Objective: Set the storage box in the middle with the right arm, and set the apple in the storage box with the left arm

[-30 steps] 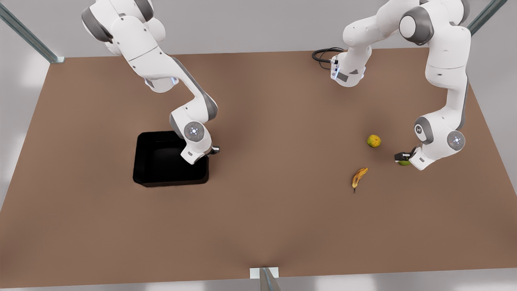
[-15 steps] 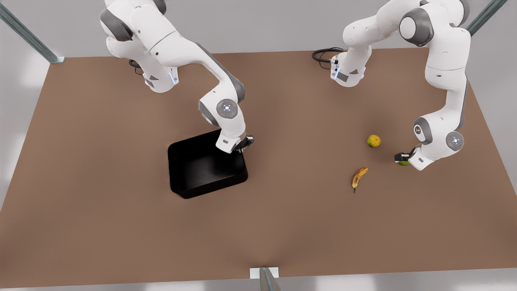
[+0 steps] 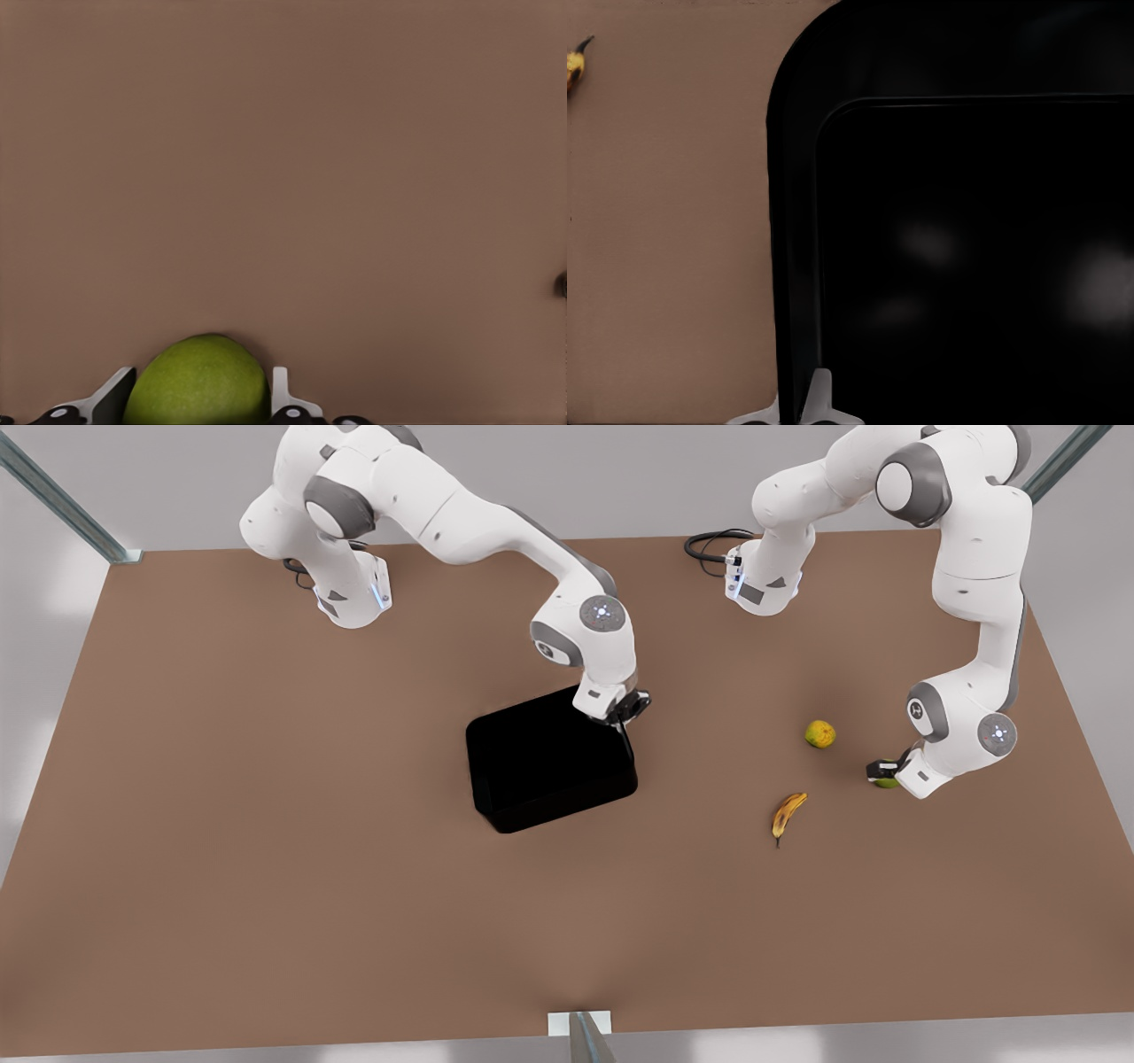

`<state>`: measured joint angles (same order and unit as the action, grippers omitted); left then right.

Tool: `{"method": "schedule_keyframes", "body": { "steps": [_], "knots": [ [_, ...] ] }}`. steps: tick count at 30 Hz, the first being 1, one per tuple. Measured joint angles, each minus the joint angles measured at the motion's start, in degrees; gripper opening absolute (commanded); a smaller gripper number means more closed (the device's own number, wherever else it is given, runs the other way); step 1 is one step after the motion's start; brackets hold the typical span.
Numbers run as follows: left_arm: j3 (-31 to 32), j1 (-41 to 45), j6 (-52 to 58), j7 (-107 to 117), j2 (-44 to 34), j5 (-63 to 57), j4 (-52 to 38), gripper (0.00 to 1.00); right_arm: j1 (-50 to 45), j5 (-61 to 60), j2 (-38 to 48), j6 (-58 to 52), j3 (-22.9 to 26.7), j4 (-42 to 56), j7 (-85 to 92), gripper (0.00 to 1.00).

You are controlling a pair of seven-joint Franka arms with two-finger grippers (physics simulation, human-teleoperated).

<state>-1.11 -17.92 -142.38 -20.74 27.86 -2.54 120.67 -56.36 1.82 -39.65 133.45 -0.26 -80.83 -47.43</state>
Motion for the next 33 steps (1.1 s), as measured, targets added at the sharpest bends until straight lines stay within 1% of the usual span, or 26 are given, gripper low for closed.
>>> {"method": "schedule_keyframes", "body": {
  "steps": [5, 7, 8, 9, 15, 16, 17, 18, 20, 21, 22, 23, 24, 25, 26, 28, 30, 33],
  "knots": [
    [0.0, -0.1, -0.1, 0.0, 0.0, 0.0, 0.1, 0.75, -5.0, 0.1, -5.3, 0.2, 1.4, 7.3, -4.6, 0.21],
    [0.0, -0.1, -0.1, 0.0, 0.1, 0.0, 0.1, 0.75, -6.8, 0.2, -7.8, 6.0, 2.6, 8.3, -6.2, 0.21],
    [0.0, -0.1, -0.1, 0.0, 0.1, 0.0, 0.1, 0.75, -7.6, 0.4, -8.1, 6.5, 2.9, 8.5, -6.5, 0.21],
    [0.0, -0.1, -0.1, 0.0, 0.1, 0.0, 0.1, 0.74, -7.5, 0.6, -8.1, 6.4, 3.1, 8.4, -6.4, 1.00],
    [0.1, -0.1, -1.6, -0.7, 0.1, 0.0, 0.9, 0.74, -7.6, 1.0, -7.3, 6.3, 3.4, 8.3, -6.3, 1.00],
    [0.1, -0.1, -1.6, -0.7, 0.1, -0.1, 0.9, 0.73, -7.1, 0.6, -5.6, 5.8, 3.4, 7.9, -6.0, 1.00],
    [0.1, -0.1, -1.6, -0.7, 0.0, -0.1, 0.9, 0.73, -4.9, 0.1, -0.9, 2.6, 3.3, 6.6, -5.5, 1.00],
    [0.1, -0.1, -1.6, -0.7, 0.0, -0.1, 0.9, 0.73, -3.3, 0.0, 3.1, -3.9, 3.0, 6.3, -3.3, 1.00],
    [0.0, -0.1, -1.6, -0.7, 0.0, -0.2, 0.9, 0.73, 1.5, -2.3, 11.1, -16.4, 2.9, 6.2, 6.8, 1.00],
    [0.1, -0.1, -1.5, -0.7, 0.0, -0.2, 0.9, 0.73, 5.7, -2.4, 15.4, -23.2, 2.9, 5.9, 14.5, 1.00],
    [0.1, -0.1, -1.0, -0.7, -0.4, -0.3, 0.9, 0.73, 10.6, -2.4, 20.3, -27.9, 2.5, 3.0, 20.2, 1.00],
    [0.1, -0.1, -0.9, -0.6, -0.5, -0.3, 0.9, 0.72, 16.7, -2.4, 26.2, -30.0, 1.6, -2.7, 25.0, 1.00],
    [0.1, -0.1, -0.7, -0.6, -0.5, -0.3, 0.8, 0.72, 22.7, -2.2, 30.2, -30.6, 1.5, -6.0, 25.7, 1.00],
    [0.1, -0.1, -0.3, -0.6, -0.8, -0.4, 0.8, 0.72, 27.8, -1.7, 32.1, -32.7, 1.6, -6.7, 26.7, 1.00],
    [0.1, -0.1, 0.2, -0.5, -1.3, -0.4, 0.9, 0.73, 31.3, -1.6, 33.3, -33.8, 1.6, -7.5, 30.7, 1.00],
    [0.1, -0.1, 1.7, -0.3, -2.9, -0.4, 1.1, 0.73, 35.3, -0.8, 34.3, -34.1, 1.6, -7.7, 32.7, 1.00],
    [0.5, 0.6, 3.1, 0.4, -6.1, -0.5, 2.5, 0.73, 35.4, 1.0, 34.6, -35.1, 1.7, -7.6, 35.7, 1.00],
    [4.0, 0.7, 7.3, 5.1, -10.3, -0.7, 2.4, 0.73, 34.0, 1.1, 34.7, -35.1, 2.0, -7.6, 36.0, 1.00]
  ]
}}
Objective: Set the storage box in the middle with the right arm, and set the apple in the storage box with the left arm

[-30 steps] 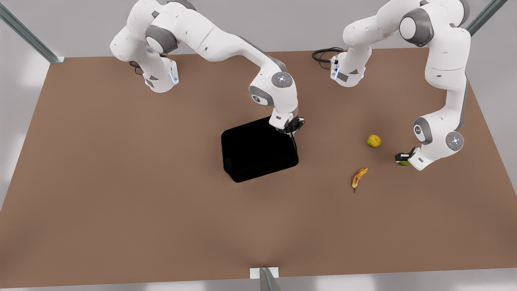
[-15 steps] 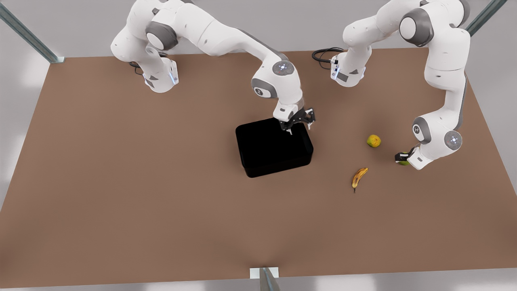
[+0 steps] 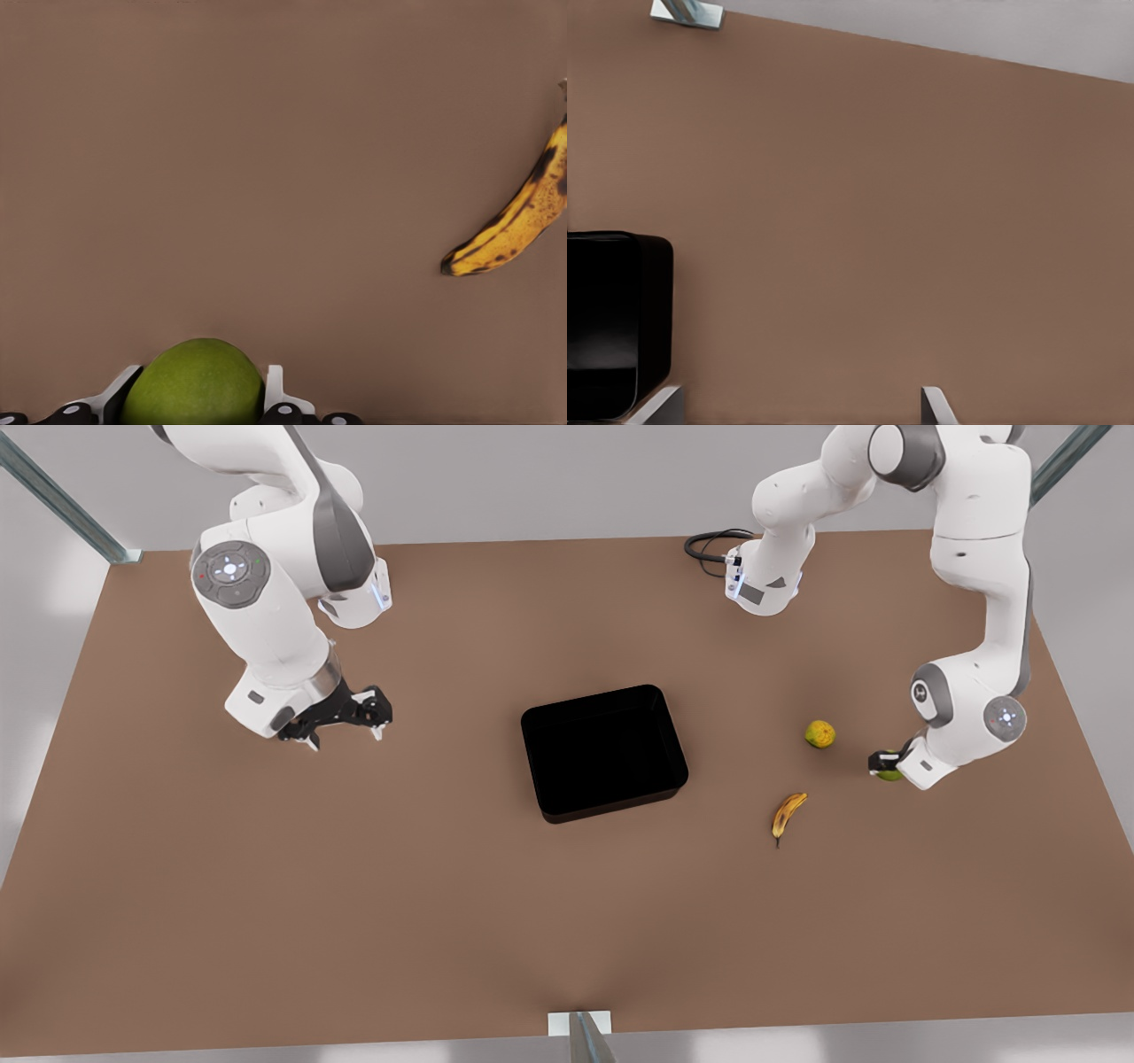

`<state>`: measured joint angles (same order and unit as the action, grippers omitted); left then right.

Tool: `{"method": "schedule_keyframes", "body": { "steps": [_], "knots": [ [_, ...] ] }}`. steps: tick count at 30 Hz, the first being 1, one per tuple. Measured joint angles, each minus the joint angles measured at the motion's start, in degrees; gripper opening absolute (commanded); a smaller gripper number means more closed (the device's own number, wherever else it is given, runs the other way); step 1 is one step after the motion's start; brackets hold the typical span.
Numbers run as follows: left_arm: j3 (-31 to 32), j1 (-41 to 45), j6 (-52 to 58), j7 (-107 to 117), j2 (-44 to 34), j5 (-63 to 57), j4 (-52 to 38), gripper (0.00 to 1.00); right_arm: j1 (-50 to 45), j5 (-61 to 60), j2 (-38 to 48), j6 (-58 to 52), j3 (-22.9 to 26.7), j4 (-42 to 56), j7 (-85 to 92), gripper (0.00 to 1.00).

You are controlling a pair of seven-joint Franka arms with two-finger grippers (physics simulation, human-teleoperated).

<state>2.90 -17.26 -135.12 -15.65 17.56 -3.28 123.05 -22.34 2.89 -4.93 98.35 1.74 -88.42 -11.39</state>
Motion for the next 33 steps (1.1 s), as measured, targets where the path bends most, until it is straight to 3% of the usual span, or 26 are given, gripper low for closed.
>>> {"method": "schedule_keyframes", "body": {
  "steps": [3, 5, 7, 12, 18, 19, 20, 25, 28, 32, 33],
  "knots": [
    [8.1, 0.2, 6.1, 10.4, -3.4, 0.2, -1.8, 0.73, 7.4, -0.1, -0.7, -0.7, -0.2, 1.0, 3.3, 1.00],
    [13.1, 1.7, 9.8, 18.9, -5.6, 0.8, -3.2, 0.73, 4.8, -0.1, -1.6, -1.5, -0.2, 1.9, 3.3, 1.00],
    [13.6, 10.1, 15.7, 27.5, -5.9, 2.1, -6.8, 0.73, 3.5, -0.1, -1.7, -1.6, -0.3, 1.9, 3.4, 1.00],
    [13.1, 29.3, 15.6, 45.1, -3.8, 6.2, -11.5, 0.73, 4.1, -0.1, -2.4, -1.4, -0.3, 1.9, 3.4, 1.00],
    [10.8, 41.8, 9.9, 52.1, 2.8, 7.9, -14.6, 0.73, 4.8, -0.1, -2.6, -1.6, -0.2, 1.8, 3.5, 1.00],
    [7.1, 45.6, 9.7, 52.4, 3.1, 8.0, -15.0, 0.81, 4.8, -0.1, -2.6, -1.6, -0.2, 1.9, 3.4, 1.00],
    [5.8, 46.9, 9.7, 52.5, 3.3, 8.6, -15.5, 1.00, 4.6, -0.1, -2.6, -1.5, -0.2, 1.9, 3.3, 1.00],
    [5.6, 45.9, 9.7, 52.3, 2.2, 10.0, -15.6, 1.00, 4.5, -0.1, -2.8, -1.4, -0.3, 1.9, 3.3, 1.00],
    [5.6, 41.2, 16.1, 52.3, -4.0, 9.5, -16.2, 1.00, 4.5, -0.1, -2.8, -1.5, -0.3, 1.9, 3.3, 1.00],
    [5.1, 30.8, 37.0, 45.5, -5.9, 7.7, -32.6, 1.00, 4.4, -0.2, -2.8, -1.4, -0.3, 1.9, 3.3, 1.00],
    [0.4, 30.5, 38.8, 40.6, -6.7, 7.2, -34.3, 1.00, 4.4, -0.2, -2.8, -1.4, -0.3, 1.9, 3.2, 1.00]
  ]
}}
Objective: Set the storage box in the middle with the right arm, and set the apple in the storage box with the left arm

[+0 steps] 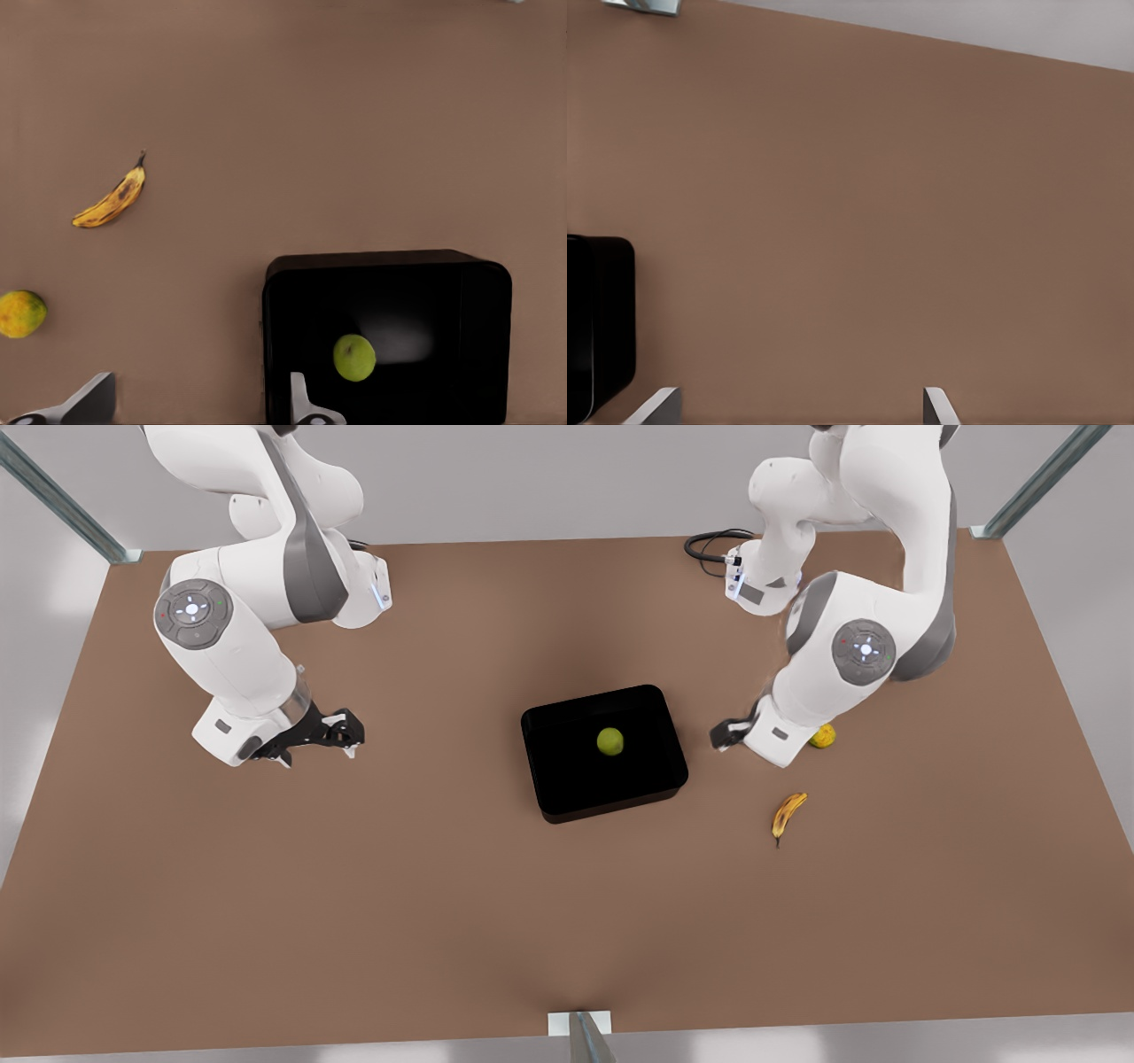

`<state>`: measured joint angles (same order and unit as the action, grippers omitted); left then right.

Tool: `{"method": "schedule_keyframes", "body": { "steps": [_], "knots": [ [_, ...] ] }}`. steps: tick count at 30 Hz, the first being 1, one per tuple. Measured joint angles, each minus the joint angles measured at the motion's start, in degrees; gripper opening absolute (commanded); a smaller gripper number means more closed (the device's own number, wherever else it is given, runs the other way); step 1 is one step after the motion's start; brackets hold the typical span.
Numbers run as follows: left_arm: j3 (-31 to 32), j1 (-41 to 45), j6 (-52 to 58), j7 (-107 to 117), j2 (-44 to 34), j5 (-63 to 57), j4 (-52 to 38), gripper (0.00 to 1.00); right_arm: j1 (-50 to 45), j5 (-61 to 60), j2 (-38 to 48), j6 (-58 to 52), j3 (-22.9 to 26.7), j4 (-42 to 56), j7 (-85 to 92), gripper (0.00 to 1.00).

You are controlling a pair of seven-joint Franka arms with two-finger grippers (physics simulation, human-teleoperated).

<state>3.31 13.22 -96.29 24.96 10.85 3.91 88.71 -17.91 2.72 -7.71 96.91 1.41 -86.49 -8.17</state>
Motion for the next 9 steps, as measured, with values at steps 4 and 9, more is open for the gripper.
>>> {"method": "schedule_keyframes", "body": {
  "steps": [4, 9],
  "knots": [
    [-12.8, -3.9, 7.2, -18.7, -4.5, -1.1, -1.3, 1.00, -0.2, 0.0, 0.0, 0.0, -0.1, 0.0, -0.4, 1.00],
    [-14.9, -6.6, 8.5, -23.1, -4.8, -1.7, -2.2, 1.00, -0.3, 0.0, 0.0, 0.0, -0.1, 0.0, -0.4, 1.00]
  ]
}}
